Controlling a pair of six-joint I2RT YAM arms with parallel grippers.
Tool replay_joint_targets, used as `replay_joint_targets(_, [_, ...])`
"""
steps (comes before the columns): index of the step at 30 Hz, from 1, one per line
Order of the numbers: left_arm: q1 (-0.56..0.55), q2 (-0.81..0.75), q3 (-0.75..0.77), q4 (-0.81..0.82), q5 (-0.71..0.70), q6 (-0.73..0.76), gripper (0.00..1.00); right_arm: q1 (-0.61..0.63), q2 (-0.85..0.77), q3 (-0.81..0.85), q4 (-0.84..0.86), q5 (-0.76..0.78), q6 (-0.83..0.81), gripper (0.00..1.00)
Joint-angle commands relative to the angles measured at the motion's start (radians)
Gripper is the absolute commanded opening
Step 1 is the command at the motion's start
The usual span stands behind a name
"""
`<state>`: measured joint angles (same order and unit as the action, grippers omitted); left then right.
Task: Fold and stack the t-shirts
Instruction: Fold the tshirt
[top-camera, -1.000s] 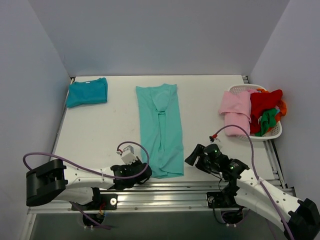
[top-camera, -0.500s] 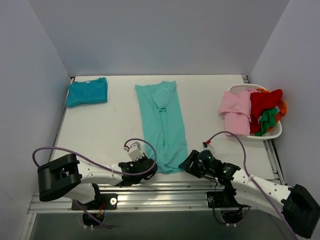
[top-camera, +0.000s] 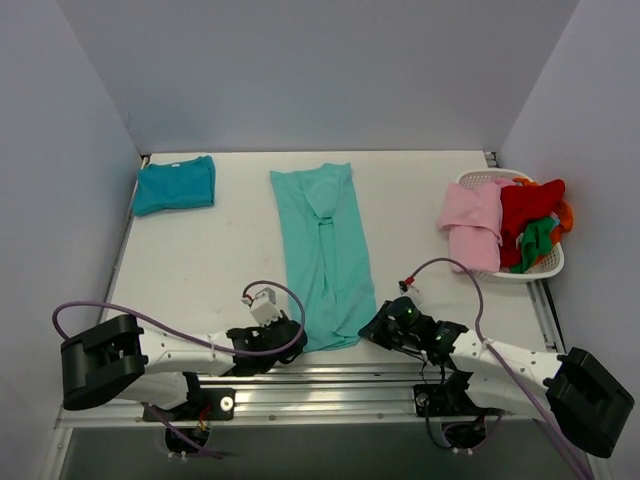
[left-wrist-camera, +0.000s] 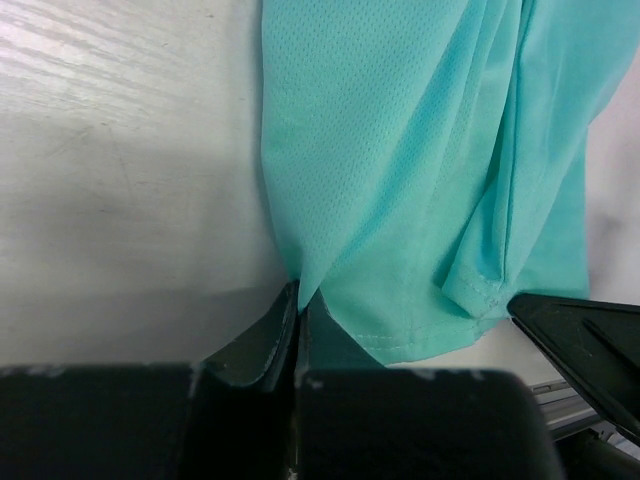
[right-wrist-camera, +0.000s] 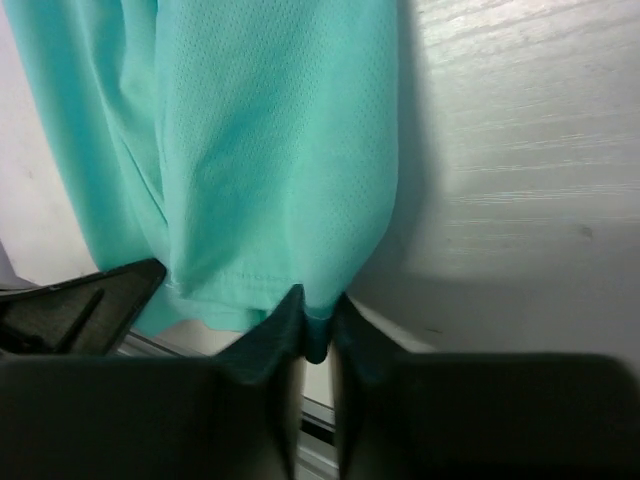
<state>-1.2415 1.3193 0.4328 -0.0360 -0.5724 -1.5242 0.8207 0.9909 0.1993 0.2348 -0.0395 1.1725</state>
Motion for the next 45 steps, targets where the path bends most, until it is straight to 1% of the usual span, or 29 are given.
replay_joint_targets(1, [0.004,-0.040,-0.017,-0.117,-0.007,0.006,0.02,0.008,-0.060,-0.003,-0.113,0.067,-0.019,0.03])
replay_joint_targets(2, [0.004,-0.046,-0.020,-0.136,-0.010,0.004,0.02,0.008,-0.073,0.000,-0.153,0.072,-0.020,0.00])
replay_joint_targets(9, [-0.006,-0.143,-0.017,-0.185,0.005,0.015,0.02,0.009,-0.211,0.005,-0.276,0.067,-0.016,0.00])
replay_joint_targets(13, [-0.003,-0.207,0.024,-0.246,0.003,0.042,0.02,0.011,-0.203,0.048,-0.287,0.076,-0.033,0.00])
replay_joint_targets(14, [0.000,-0.221,0.036,-0.260,-0.003,0.067,0.02,0.011,-0.190,0.084,-0.285,0.090,-0.039,0.00])
replay_joint_targets(16, [0.022,-0.255,0.070,-0.263,-0.001,0.099,0.02,0.011,-0.131,0.130,-0.285,0.101,-0.063,0.00])
replay_joint_targets(18, [0.043,-0.278,0.096,-0.268,0.011,0.151,0.02,0.011,-0.065,0.215,-0.287,0.124,-0.085,0.00])
replay_joint_targets(19, [0.069,-0.281,0.122,-0.266,0.017,0.186,0.02,0.011,-0.042,0.242,-0.287,0.128,-0.108,0.00])
replay_joint_targets(20, [0.080,-0.288,0.135,-0.269,0.026,0.202,0.02,0.008,-0.023,0.299,-0.284,0.131,-0.119,0.00])
replay_joint_targets(25, [0.145,-0.282,0.199,-0.266,0.055,0.283,0.02,0.003,0.101,0.466,-0.307,0.179,-0.175,0.00])
replay_joint_targets(27, [0.186,-0.281,0.218,-0.249,0.080,0.306,0.02,-0.003,0.149,0.537,-0.321,0.185,-0.197,0.00])
replay_joint_targets(30, [0.264,-0.264,0.234,-0.211,0.111,0.349,0.02,-0.021,0.208,0.595,-0.331,0.187,-0.218,0.00])
replay_joint_targets(32, [0.315,-0.237,0.245,-0.173,0.179,0.377,0.02,-0.040,0.247,0.650,-0.331,0.171,-0.235,0.00])
replay_joint_targets(33, [0.354,-0.227,0.253,-0.157,0.196,0.387,0.02,-0.061,0.291,0.670,-0.339,0.165,-0.252,0.00])
replay_joint_targets(35, [0.390,-0.194,0.268,-0.130,0.232,0.418,0.02,-0.083,0.339,0.733,-0.347,0.167,-0.273,0.00])
replay_joint_targets(37, [0.431,-0.166,0.305,-0.122,0.238,0.447,0.02,-0.110,0.420,0.796,-0.356,0.179,-0.302,0.00])
replay_joint_targets(38, [0.445,-0.134,0.317,-0.113,0.253,0.463,0.02,-0.121,0.480,0.817,-0.359,0.187,-0.312,0.00])
replay_joint_targets(40, [0.482,-0.098,0.362,-0.108,0.255,0.493,0.02,-0.149,0.537,0.859,-0.364,0.179,-0.333,0.00])
replay_joint_targets(42, [0.507,-0.037,0.388,-0.090,0.288,0.518,0.02,-0.163,0.613,0.917,-0.367,0.176,-0.341,0.00])
replay_joint_targets(44, [0.554,0.032,0.428,-0.062,0.321,0.544,0.02,-0.175,0.653,0.971,-0.368,0.177,-0.355,0.00])
replay_joint_targets(45, [0.568,0.059,0.440,-0.047,0.357,0.555,0.02,-0.178,0.688,0.989,-0.371,0.187,-0.358,0.00])
